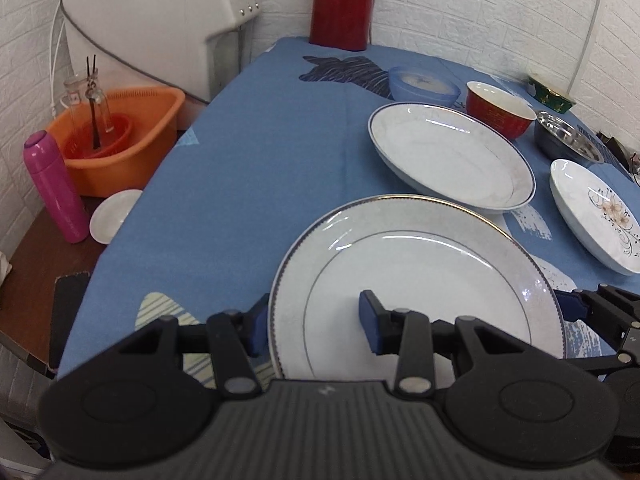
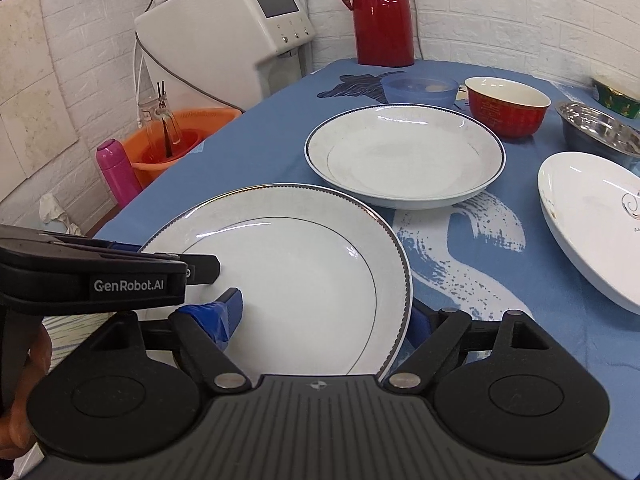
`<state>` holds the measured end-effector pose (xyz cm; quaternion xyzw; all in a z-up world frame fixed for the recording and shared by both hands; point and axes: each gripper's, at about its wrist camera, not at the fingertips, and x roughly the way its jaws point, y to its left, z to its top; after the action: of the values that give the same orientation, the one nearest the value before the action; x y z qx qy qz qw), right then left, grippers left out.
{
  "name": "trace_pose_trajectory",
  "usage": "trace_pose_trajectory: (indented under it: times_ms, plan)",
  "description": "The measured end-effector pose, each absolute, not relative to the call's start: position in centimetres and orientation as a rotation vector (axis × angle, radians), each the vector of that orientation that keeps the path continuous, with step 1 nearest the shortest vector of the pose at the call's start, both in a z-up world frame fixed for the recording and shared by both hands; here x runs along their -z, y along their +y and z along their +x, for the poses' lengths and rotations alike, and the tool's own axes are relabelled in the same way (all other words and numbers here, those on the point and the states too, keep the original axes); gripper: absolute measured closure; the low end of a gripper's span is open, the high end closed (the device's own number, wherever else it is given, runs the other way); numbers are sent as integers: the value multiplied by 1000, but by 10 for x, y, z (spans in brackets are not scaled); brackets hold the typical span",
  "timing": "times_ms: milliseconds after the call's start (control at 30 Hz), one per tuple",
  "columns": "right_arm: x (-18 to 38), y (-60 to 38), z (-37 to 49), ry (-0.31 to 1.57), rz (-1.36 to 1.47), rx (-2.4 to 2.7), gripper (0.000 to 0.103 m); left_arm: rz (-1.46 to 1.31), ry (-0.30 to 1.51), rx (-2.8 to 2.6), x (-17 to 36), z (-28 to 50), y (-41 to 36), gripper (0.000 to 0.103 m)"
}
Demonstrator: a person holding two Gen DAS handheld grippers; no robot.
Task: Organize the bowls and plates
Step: 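Lift and carry the gold-rimmed plate with both tools toward the plain white plate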
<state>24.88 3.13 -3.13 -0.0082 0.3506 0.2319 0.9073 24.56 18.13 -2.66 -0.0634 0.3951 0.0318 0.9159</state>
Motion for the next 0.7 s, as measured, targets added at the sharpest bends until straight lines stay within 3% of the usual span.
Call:
trace_pose_trajectory:
  times_ms: [100,200,533,700]
  plan:
    - [32,30,250,730,-16,-487,32,-136,806,-70,27,246,181,64]
    - [28,25,251,758,-3,-498,34,-141,808,-61,25,246,181,40]
    - [-2,-52,225,669,147,-334,33,-205,756,-79,1,230,197,35]
    - [-19,-44,257,622,82,-365,33,-191,749,-24,-13,258,199,35]
